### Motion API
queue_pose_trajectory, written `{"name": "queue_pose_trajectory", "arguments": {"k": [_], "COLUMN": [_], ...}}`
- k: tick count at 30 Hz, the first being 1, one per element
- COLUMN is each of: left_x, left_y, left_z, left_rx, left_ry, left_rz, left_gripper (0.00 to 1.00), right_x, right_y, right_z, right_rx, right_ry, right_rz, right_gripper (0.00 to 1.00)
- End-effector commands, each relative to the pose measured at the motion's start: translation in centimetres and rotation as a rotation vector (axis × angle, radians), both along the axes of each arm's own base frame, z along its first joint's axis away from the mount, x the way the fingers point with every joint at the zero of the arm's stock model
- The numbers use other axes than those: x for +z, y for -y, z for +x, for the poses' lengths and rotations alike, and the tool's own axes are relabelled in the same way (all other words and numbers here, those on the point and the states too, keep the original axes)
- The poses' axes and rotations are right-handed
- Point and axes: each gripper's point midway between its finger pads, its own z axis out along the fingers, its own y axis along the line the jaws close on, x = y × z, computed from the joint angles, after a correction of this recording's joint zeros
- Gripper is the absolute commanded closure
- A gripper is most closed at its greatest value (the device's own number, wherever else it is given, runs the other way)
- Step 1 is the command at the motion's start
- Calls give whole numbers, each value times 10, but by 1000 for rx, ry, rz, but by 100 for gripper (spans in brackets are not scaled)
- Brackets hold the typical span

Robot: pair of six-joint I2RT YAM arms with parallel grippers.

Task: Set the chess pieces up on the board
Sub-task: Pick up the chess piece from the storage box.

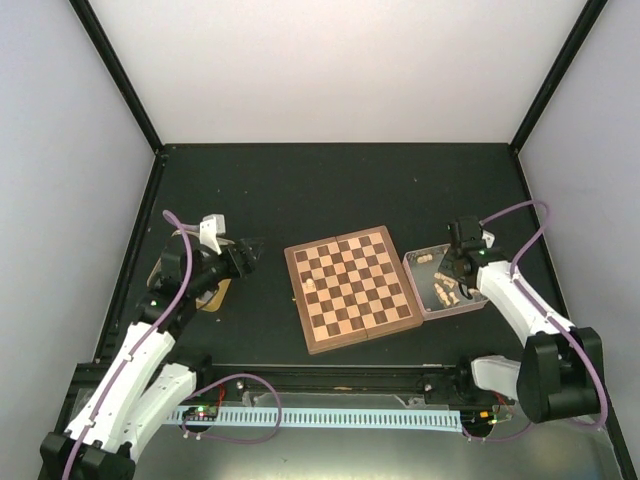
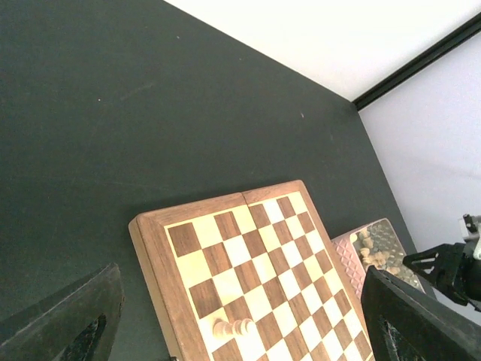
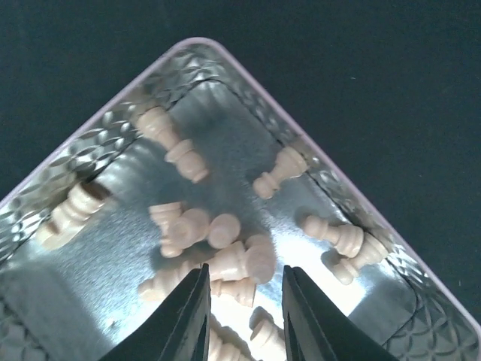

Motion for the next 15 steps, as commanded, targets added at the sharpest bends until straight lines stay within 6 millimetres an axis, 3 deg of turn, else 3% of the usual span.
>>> {"name": "queue_pose_trajectory", "arguments": {"k": [1,4,8,15], "left_x": [22,20,15,9], "left_y": [7,12,22,25], "left_z": [1,2,4,19], "left_rx": [-25,-58,-126,-138], "left_ry": [37,50,74,91], "left_rz": [-36,-27,-25,13], "left_gripper": [12,12,11,11], "right_x": [-5,-7,-7,-7], "right_y": [10,3,-8,-12], "right_z": [8,13,15,5], "right_rx": [-41,-5,75,101], "right_ry": [14,6,3,-127], "right_rz": [14,35,64,-133], "right_gripper": [73,73,64,62]}}
